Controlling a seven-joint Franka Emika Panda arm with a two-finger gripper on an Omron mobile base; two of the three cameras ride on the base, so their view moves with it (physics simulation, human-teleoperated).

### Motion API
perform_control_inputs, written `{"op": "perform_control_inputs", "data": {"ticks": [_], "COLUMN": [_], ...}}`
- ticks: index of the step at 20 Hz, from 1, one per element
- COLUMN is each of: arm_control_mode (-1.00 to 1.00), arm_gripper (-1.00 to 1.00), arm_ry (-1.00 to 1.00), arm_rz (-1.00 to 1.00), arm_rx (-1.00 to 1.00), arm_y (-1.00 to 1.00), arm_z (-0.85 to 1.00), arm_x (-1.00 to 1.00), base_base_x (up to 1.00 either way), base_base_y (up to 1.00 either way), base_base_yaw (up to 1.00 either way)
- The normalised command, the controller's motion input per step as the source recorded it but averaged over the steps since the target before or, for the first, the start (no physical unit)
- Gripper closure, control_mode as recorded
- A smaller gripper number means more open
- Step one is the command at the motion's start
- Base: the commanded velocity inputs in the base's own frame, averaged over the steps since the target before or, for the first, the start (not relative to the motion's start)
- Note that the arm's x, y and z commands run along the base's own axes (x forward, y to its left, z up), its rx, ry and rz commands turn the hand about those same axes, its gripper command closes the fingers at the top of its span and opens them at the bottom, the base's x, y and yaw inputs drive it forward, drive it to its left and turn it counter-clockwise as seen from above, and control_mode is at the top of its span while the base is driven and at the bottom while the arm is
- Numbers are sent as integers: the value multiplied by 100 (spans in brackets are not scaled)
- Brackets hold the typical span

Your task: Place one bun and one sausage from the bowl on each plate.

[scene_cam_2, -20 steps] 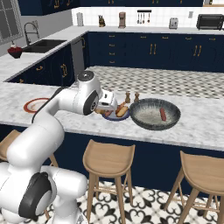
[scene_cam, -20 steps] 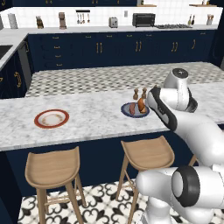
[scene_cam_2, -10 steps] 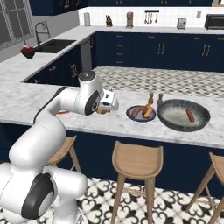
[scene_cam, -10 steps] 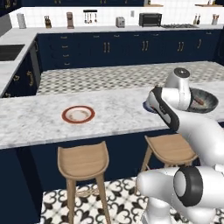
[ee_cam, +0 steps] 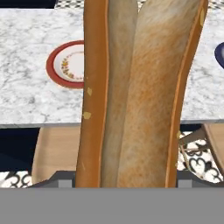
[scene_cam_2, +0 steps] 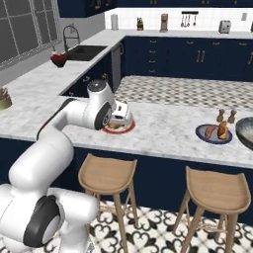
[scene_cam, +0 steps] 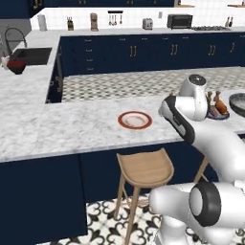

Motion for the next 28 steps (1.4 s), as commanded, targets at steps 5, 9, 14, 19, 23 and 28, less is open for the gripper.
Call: {"op": "perform_control_inputs", "data": {"ticks": [5,9,14,19,23,28], "arm_control_mode": [100,100,100,100,100,-100], "arm_gripper": [100,100,100,100,100,100], "arm_ry": [0,0,0,0,0,0], "arm_rz": [0,0,0,0,0,0], "arm_rx": [0,0,0,0,0,0], "arm_y": [0,0,0,0,0,0], "arm_z": [0,0,0,0,0,0], "arm_x": [0,0,0,0,0,10], "base_base_x": [14,37,47,45,48,41], "base_base_y": [51,32,1,0,0,0], "base_base_yaw": [3,2,0,0,0,0]}}
